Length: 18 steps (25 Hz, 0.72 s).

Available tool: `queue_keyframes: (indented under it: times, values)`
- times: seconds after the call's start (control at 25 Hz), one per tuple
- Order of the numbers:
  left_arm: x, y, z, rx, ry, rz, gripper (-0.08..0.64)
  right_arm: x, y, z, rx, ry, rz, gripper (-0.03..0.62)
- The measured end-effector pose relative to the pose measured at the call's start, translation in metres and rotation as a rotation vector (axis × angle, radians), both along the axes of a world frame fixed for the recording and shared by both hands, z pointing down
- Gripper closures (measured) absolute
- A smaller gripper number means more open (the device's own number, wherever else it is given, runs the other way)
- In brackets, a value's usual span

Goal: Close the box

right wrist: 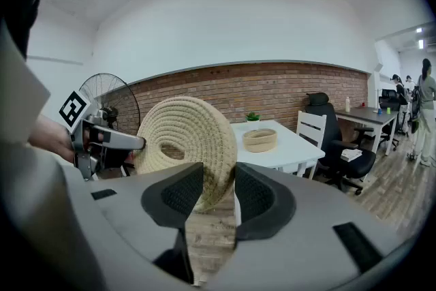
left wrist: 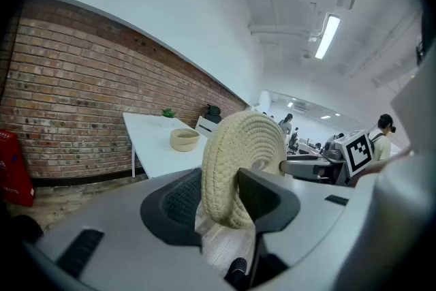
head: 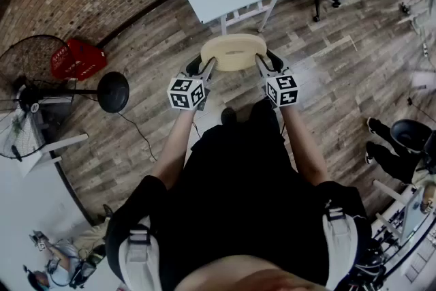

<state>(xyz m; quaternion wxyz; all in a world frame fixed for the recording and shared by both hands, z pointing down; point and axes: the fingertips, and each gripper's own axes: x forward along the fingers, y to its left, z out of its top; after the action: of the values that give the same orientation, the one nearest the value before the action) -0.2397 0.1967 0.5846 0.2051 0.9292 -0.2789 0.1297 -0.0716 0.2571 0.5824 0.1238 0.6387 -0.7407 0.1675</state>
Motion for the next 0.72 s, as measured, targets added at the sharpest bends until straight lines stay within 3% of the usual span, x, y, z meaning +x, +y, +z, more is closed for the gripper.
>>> queue_keyframes:
  times: [0.72]
  values:
    - [0.000, 0.010, -0.006, -0.004, 0.014, 0.007, 0.385, -0.001, 0.015, -0.008, 0.008, -0.014, 0.022, 0.448]
